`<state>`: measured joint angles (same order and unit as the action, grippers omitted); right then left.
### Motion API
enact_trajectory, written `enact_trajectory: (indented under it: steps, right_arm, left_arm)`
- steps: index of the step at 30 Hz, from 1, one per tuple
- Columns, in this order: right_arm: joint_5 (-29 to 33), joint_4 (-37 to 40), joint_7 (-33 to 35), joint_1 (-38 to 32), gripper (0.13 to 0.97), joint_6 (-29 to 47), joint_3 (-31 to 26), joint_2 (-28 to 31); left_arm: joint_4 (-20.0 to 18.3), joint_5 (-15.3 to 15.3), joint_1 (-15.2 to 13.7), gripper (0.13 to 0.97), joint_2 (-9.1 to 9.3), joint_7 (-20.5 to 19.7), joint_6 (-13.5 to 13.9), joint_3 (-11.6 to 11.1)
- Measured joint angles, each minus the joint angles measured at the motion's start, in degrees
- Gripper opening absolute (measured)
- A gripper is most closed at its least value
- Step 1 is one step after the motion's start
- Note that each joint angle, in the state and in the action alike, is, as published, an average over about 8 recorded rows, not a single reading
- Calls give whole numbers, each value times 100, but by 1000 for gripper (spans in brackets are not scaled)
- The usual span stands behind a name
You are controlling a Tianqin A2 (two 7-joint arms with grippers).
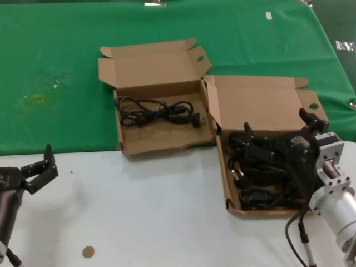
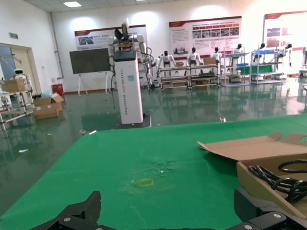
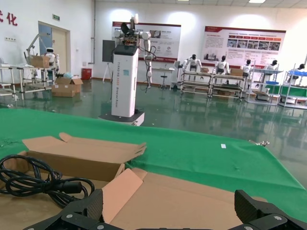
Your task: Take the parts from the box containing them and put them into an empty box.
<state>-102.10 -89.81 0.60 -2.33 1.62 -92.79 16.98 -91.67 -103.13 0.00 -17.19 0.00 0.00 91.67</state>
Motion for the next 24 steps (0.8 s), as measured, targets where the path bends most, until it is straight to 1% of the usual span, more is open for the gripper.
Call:
enact_trajectory:
  steps: [24]
  right_arm:
    - [0,0,0,0,966,0,0,0]
  left_arm:
    - [0,0,0,966,0,0,0,0]
